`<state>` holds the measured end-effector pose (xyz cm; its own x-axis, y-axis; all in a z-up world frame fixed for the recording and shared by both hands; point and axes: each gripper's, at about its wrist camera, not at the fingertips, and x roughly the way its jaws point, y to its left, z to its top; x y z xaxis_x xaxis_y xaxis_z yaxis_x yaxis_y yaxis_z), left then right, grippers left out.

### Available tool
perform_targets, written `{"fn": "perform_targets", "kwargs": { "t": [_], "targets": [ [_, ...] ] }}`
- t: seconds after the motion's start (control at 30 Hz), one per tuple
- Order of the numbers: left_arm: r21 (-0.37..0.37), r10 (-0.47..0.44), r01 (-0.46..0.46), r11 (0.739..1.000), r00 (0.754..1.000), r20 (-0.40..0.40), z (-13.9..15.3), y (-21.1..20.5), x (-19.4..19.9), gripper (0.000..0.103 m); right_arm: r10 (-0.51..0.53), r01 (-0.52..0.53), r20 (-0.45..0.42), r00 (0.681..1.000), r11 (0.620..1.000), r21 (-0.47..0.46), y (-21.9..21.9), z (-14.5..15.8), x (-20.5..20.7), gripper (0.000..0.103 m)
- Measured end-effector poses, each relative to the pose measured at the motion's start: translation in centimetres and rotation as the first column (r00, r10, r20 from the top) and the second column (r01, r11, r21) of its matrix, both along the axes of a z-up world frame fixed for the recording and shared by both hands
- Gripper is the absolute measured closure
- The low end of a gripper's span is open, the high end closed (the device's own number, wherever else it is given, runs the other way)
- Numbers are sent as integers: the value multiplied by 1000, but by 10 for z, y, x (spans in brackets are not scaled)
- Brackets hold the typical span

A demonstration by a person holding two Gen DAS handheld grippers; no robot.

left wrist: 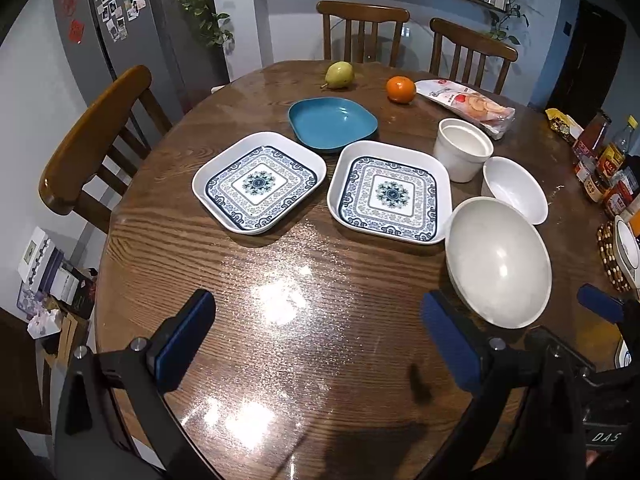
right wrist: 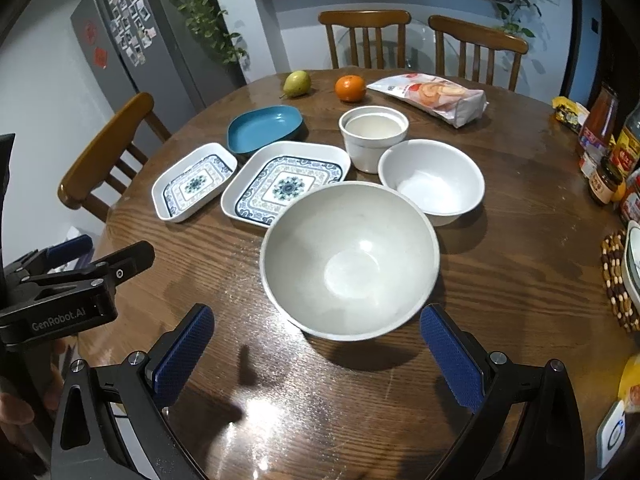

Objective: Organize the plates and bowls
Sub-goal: 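Move the right gripper toward the blue-patterned white square plates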

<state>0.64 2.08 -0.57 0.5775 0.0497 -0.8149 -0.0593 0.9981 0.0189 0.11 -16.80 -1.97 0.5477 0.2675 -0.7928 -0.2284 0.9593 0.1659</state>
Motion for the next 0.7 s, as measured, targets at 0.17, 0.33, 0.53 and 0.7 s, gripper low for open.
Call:
{"fn": "perform_targets", "kwargs": {
  "t": [0.17, 0.33, 0.53, 0.7],
  "targets": [
    [-3, 21, -21, 1000, 1000, -1, 0, 10, 0, 1, 36, -36, -8, 999, 999, 7, 11, 1, 3, 0],
    [0, 45, -45, 999, 999, -1, 1, 19, 0, 1, 63, -63, -13, 998, 998, 18, 20, 1, 6, 0],
    [10, 59, -59, 998, 998, 3, 2, 25, -1, 1, 101, -100, -23, 995, 994, 45, 30, 2, 9, 0],
    [15, 72, -72, 997, 997, 1, 2, 30, -1, 1, 132, -130, -27, 991, 989, 66, 38, 2, 11, 0]
  ]
}}
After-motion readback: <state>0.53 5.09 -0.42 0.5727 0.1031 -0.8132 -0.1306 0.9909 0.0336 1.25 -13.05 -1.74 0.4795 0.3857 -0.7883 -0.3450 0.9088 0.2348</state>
